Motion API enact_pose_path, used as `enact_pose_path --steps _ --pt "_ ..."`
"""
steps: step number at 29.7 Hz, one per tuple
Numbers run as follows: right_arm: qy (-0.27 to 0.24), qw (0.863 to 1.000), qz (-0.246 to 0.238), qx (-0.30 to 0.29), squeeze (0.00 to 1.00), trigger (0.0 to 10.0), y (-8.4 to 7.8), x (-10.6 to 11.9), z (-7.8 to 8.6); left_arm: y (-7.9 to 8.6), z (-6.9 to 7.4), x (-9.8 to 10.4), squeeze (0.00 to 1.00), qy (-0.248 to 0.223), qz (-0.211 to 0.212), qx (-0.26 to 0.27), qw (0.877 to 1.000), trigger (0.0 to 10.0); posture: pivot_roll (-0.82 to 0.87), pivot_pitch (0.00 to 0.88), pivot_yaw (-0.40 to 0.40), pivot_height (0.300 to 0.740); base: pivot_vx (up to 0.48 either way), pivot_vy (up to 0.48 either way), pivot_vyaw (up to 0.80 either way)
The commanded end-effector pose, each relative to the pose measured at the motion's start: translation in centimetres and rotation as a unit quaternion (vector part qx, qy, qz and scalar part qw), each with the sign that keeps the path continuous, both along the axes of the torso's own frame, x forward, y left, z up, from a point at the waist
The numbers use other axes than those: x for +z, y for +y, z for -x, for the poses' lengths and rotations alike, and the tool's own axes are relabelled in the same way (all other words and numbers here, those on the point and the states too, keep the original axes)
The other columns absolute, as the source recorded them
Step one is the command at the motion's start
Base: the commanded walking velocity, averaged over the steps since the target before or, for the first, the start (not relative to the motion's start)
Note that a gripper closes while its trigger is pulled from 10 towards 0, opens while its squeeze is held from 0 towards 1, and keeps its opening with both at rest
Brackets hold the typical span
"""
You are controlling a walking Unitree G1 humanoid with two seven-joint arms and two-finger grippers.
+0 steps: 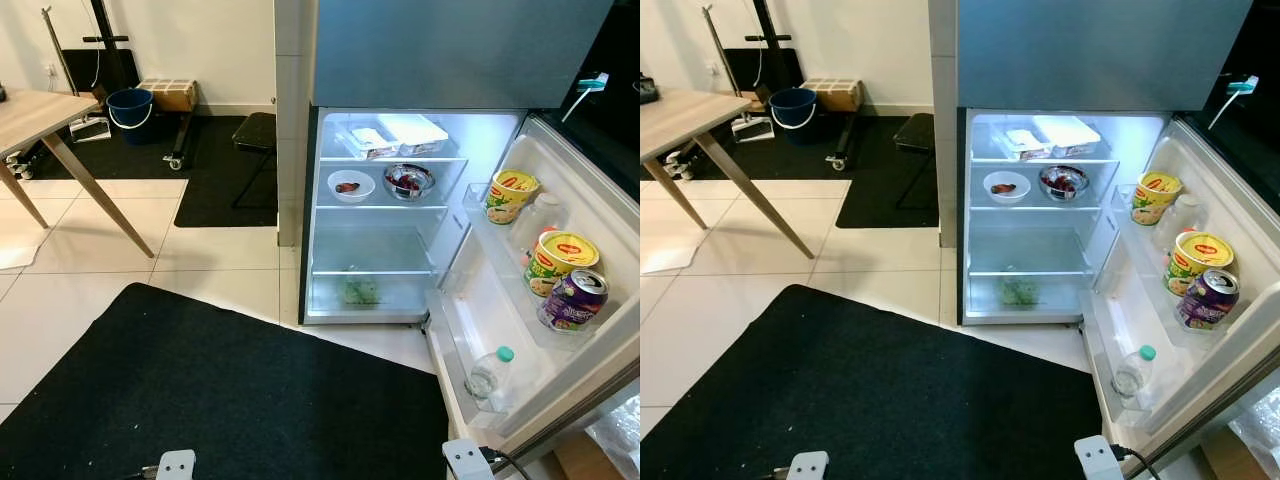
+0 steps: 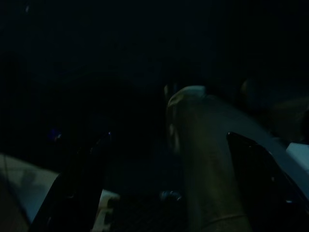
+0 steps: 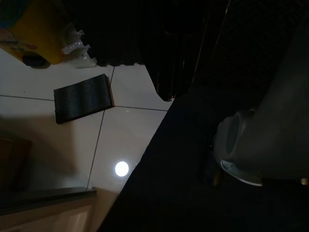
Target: Restocking fridge
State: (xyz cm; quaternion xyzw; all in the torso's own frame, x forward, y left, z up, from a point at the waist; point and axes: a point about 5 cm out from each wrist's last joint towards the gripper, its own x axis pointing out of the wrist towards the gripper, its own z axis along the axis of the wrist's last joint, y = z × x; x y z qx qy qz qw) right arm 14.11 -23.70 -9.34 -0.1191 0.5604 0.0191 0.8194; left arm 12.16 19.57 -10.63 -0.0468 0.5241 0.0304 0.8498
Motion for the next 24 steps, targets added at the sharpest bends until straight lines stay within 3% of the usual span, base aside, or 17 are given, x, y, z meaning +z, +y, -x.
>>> enact_pose_path --steps 1,7,12,21,24 --pt "0.000 1.000 0.002 0.004 0.00 10.0 -0.1 0.1 -0.1 0.2 0.5 -0.1 0.00 0.011 0.001 -0.004 1.000 10.0 -0.05 0.000 -0.024 0.740 0.000 -0.480 0.00" --pt "0.001 1.000 0.006 0.006 0.00 10.0 -0.1 0.1 -0.1 0.2 0.5 -0.1 0.00 0.012 0.005 -0.005 1.000 10.0 -0.05 0.000 -0.024 0.740 0.000 -0.480 0.00" --pt "0.003 1.000 0.017 0.004 0.00 10.0 -0.5 0.1 0.0 0.2 0.6 -0.2 0.00 0.012 0.006 -0.001 1.000 10.0 -0.05 0.000 -0.023 0.740 0.000 0.000 0.00" --pt "0.004 0.999 0.032 -0.003 0.00 10.0 -1.1 0.3 0.0 0.4 0.7 -0.1 0.00 0.010 0.004 0.005 1.000 10.0 -0.05 0.000 -0.022 0.740 0.000 0.000 -0.72" --pt "0.003 0.999 0.032 -0.002 0.00 10.0 -1.1 0.3 -0.1 0.4 0.6 -0.1 0.00 0.009 0.004 0.004 1.000 10.0 -0.05 0.000 -0.022 0.740 0.000 0.000 0.00"
